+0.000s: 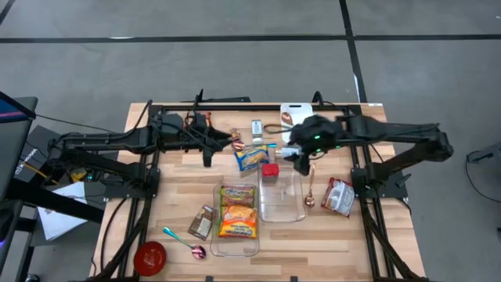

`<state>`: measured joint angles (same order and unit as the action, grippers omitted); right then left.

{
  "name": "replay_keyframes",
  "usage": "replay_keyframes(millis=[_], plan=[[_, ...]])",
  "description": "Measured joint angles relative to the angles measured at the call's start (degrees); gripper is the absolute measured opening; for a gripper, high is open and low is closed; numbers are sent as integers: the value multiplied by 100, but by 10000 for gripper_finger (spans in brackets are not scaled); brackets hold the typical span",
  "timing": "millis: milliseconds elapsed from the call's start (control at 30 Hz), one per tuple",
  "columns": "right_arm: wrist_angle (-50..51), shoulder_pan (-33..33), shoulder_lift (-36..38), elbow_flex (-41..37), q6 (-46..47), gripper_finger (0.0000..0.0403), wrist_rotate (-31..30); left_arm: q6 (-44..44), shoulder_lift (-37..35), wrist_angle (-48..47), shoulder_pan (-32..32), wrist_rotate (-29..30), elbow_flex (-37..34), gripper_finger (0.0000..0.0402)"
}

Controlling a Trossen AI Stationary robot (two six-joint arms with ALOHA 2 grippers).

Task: Pick & Place Food Item
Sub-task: Put the orange seasoning pack into the right transparent bin

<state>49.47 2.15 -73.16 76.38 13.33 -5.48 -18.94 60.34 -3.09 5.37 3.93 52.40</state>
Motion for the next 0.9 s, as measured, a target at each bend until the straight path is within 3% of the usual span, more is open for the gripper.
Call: replay_keyframes(millis=[367,733,900], plan=[[-73,-2,946,0,575,265,-242,-1711,0,-2134,-1082,-260,0,99],[-15,-4,1066,-2,576,265,-238,-3270,0,-3769,-2585,-373,2,99],[-15,-4,1053,-2,570,265,-213,-3328,-2,-4270,-3058,-97,-142,99]])
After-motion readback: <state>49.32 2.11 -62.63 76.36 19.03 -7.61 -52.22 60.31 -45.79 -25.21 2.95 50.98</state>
